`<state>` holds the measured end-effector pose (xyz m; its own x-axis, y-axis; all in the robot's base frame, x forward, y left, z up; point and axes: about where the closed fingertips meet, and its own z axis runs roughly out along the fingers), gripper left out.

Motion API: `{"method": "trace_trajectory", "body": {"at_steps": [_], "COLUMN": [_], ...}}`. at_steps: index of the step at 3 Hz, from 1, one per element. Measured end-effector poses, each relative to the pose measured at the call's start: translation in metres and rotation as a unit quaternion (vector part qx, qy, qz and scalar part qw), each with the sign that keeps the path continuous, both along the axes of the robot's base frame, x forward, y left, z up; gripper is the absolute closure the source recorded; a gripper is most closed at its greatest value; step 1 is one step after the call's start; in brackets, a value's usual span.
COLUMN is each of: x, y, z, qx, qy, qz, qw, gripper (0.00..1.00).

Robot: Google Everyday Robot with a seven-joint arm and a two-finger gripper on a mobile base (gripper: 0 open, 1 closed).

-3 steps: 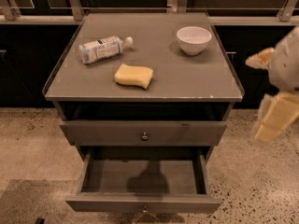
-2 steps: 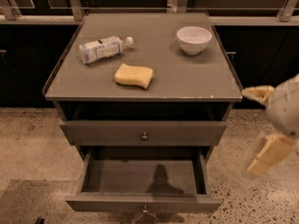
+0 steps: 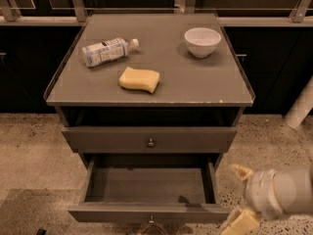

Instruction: Close middle drawer

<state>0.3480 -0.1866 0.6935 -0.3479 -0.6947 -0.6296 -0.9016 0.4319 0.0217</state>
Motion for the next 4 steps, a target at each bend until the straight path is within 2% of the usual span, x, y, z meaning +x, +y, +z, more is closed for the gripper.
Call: {"method": "trace_trajectory", "body": {"at_steps": [1, 3, 4], "x": [-0.015, -0.015, -0.015], "y": [0.004, 0.004, -0.003], "z": [-0.051, -0.051, -0.068], "qx": [0.016, 0.016, 0.041], "qy": [0.031, 0.031, 0.022], "qz": [-0.014, -0.014, -0.021], "qw": [0.9993, 0.9993, 0.9987], "gripper": [0.19, 0.66, 0.89]}}
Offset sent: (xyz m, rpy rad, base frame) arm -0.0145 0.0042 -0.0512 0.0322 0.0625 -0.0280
